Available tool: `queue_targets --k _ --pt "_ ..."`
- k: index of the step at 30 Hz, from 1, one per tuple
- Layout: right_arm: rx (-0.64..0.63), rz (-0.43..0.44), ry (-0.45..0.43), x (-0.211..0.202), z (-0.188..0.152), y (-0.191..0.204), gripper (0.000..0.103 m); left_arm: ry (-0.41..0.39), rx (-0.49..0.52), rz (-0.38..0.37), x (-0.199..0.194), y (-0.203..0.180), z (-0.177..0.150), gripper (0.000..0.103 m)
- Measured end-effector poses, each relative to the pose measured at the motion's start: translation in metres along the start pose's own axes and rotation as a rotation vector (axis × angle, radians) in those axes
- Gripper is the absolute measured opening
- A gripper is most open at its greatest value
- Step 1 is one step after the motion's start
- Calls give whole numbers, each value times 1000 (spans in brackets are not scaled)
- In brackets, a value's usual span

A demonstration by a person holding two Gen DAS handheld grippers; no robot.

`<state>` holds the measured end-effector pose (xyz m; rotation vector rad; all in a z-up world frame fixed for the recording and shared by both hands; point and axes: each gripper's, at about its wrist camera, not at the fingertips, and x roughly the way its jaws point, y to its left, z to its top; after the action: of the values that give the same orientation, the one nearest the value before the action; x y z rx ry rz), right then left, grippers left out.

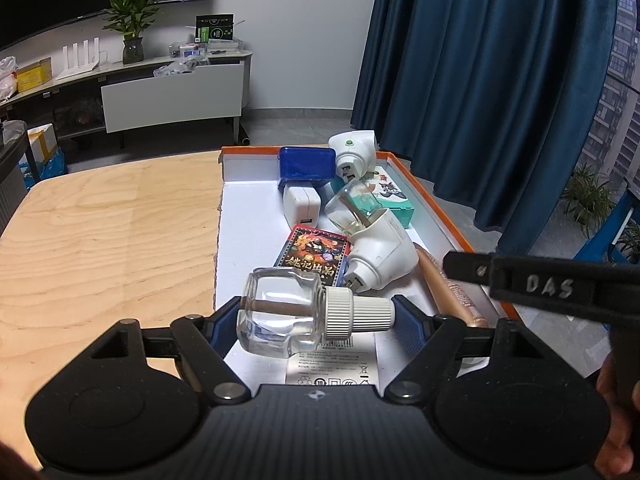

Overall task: Organize rigid objects
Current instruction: 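Lower the bottle and charger into the tray and open both tools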

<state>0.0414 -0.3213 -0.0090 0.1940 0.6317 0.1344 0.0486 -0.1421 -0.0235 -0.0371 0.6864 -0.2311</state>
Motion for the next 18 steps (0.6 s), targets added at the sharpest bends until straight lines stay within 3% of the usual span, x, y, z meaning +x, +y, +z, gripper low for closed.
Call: queue_targets --k 7,11,13,18 --pt "0 -36 -59 -20 5 -3 56 0 3 -30 10 -5 5 79" --pt "-24 -88 -95 -29 6 -2 63 -10 -8 -93 18 -10 12 80" --pt "-29 -108 -109 -34 7 -3 67 -11 4 -117 19 -14 15 90" --pt "-42 -115 -112 -44 6 -3 71 -4 14 -93 7 -16 16 99"
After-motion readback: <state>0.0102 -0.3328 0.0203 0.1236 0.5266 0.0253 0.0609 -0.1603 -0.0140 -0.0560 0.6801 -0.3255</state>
